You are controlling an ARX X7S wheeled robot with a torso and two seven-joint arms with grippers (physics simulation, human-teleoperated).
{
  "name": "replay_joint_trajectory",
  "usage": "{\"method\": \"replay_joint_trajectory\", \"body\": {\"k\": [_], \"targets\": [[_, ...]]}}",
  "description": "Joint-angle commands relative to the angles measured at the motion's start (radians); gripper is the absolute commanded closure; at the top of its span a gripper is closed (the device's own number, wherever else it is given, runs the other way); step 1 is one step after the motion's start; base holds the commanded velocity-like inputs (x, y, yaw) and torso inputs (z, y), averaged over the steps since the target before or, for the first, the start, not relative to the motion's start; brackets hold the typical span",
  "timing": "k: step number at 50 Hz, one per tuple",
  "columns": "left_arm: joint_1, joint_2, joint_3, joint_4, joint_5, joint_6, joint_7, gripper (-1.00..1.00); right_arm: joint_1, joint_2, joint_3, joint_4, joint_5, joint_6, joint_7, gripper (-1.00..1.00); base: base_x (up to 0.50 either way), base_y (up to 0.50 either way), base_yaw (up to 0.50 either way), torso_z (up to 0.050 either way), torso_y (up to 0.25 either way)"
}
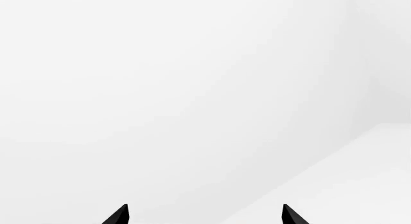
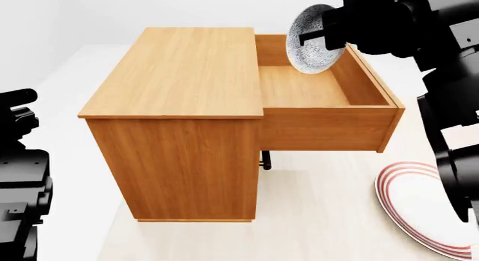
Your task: Open the top drawer of the cabinet and put the bowl in it.
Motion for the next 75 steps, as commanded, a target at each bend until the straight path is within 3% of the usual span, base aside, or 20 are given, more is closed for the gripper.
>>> {"method": "replay_joint_trajectory", "body": {"k": [1,15,24,47,61,75], "targets": [[0.003,0.001,0.001,0.0,0.0,0.0,-0.002,-1.0,0.024,-0.066,-0.019,0.15,-0.034,-0.023,-0.075,1.0,0.0,0.0,0.0,0.0,0.0],[0.01,-0.001,-0.002,0.0,-0.001,0.001,-0.002,-1.0,0.072,-0.174,-0.033,0.444,-0.086,-0.097,-0.201,1.0,0.0,0.0,0.0,0.0,0.0],[0.014,0.0,-0.004,0.0,-0.001,0.001,-0.004,-1.0,0.053,-0.166,0.156,0.446,-0.163,-0.047,-0.194,1.0,0.0,0.0,0.0,0.0,0.0],[0.019,-0.003,-0.008,0.0,0.0,0.003,-0.003,-1.0,-0.006,-0.182,0.772,0.446,-0.634,-0.017,-0.262,1.0,0.0,0.0,0.0,0.0,0.0],[0.023,-0.002,-0.007,0.0,-0.001,0.005,-0.002,-1.0,-0.046,-0.19,0.91,0.446,-0.782,-0.057,-0.274,1.0,0.0,0.0,0.0,0.0,0.001],[0.026,0.001,-0.005,0.0,0.0,0.005,-0.004,-1.0,-0.076,-0.19,0.947,0.446,-0.832,-0.07,-0.275,1.0,0.0,0.0,0.0,0.0,0.0]]}}
